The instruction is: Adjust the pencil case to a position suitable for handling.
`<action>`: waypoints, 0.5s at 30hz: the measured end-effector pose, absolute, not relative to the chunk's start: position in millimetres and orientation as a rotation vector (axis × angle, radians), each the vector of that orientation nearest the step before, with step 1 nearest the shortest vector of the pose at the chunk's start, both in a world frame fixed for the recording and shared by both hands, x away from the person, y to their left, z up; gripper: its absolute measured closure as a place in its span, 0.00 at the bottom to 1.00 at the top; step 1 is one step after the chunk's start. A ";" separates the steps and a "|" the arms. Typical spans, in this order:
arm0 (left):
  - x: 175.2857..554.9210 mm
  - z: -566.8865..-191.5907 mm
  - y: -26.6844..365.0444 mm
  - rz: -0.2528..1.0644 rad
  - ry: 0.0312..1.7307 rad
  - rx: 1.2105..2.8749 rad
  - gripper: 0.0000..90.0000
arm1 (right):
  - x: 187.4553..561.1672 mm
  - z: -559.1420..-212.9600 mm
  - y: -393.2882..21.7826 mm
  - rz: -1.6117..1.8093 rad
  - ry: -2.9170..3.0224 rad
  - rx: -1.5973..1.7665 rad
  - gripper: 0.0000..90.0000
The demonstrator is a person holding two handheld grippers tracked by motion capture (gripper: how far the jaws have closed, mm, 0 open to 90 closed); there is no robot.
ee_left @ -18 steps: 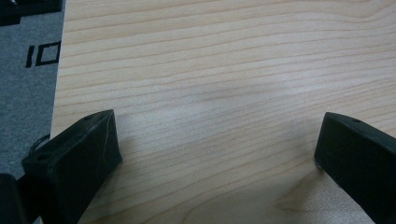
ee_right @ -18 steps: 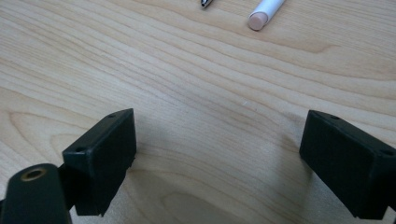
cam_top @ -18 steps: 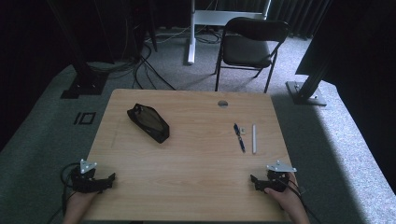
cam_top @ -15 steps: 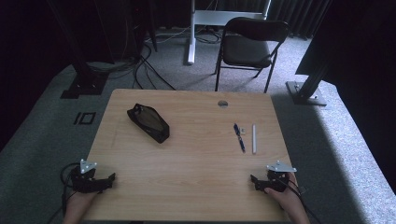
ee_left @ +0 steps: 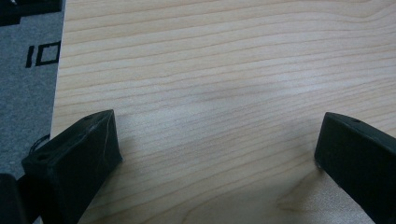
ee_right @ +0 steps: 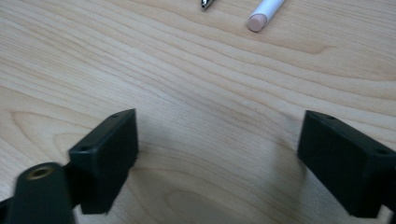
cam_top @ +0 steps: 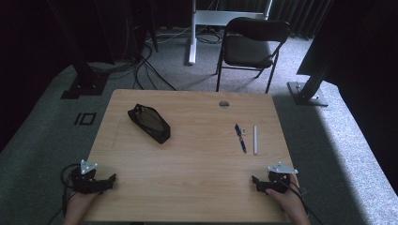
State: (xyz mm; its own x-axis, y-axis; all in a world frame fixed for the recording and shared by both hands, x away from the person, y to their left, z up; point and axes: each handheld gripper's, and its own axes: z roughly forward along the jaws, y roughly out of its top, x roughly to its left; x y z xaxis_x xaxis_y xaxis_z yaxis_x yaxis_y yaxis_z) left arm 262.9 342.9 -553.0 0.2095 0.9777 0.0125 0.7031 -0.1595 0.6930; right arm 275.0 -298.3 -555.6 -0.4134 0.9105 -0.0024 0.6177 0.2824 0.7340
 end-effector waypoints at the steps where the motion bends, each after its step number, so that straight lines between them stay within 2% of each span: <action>1: 262.9 -553.0 342.9 0.639 1.553 1.931 0.00 | 275.2 -554.9 -298.0 0.929 2.133 1.371 0.14; 15: 263.0 -553.0 342.8 0.639 1.553 1.930 0.00 | 280.9 -543.2 -283.5 1.003 2.125 1.322 0.14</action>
State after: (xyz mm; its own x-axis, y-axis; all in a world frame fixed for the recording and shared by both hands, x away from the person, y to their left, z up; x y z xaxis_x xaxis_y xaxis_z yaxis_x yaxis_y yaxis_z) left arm 263.0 342.8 -553.0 0.2093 0.9778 0.0119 0.7027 -0.1588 0.6935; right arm 280.9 -283.5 -543.2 -0.4453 0.8954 0.0078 0.5750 0.2793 0.7690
